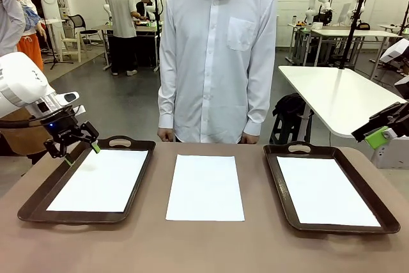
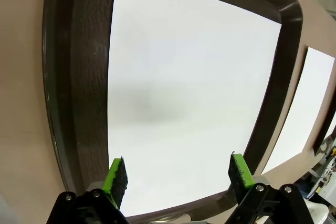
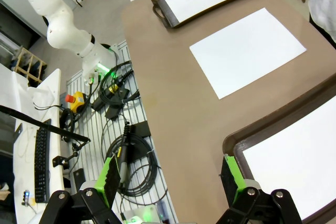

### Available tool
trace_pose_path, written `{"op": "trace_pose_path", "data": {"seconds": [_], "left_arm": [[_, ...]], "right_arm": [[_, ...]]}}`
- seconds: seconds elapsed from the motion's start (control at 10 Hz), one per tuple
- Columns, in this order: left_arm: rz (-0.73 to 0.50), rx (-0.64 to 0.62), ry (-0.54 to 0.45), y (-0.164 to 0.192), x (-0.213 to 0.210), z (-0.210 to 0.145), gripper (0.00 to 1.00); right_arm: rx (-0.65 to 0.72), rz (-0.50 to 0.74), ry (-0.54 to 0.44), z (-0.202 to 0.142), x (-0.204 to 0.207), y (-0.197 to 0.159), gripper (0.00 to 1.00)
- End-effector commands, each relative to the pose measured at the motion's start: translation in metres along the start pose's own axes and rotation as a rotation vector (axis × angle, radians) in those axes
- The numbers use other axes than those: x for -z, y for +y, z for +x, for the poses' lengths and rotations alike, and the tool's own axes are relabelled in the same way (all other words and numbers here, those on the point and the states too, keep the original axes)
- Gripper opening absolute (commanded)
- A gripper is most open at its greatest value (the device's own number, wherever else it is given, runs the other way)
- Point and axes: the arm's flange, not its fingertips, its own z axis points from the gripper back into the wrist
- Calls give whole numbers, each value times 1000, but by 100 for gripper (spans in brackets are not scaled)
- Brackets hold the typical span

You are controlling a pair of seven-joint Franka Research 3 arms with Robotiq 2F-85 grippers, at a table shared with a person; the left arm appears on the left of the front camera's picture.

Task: Sort the A4 documents.
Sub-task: Place the A4 Paper in the designated Handle tray, then receive the A4 Paper.

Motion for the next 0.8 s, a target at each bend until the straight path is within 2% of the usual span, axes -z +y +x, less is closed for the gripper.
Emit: {"op": "trace_pose_path", "data": {"seconds": [0.0, 0.7], "left_arm": [[33, 14, 3, 2, 0, 0, 100], [33, 14, 3, 2, 0, 0, 100]], "right_arm": [[-5, 4, -5, 0, 1, 0, 100], [-5, 4, -5, 0, 1, 0, 100]]}}
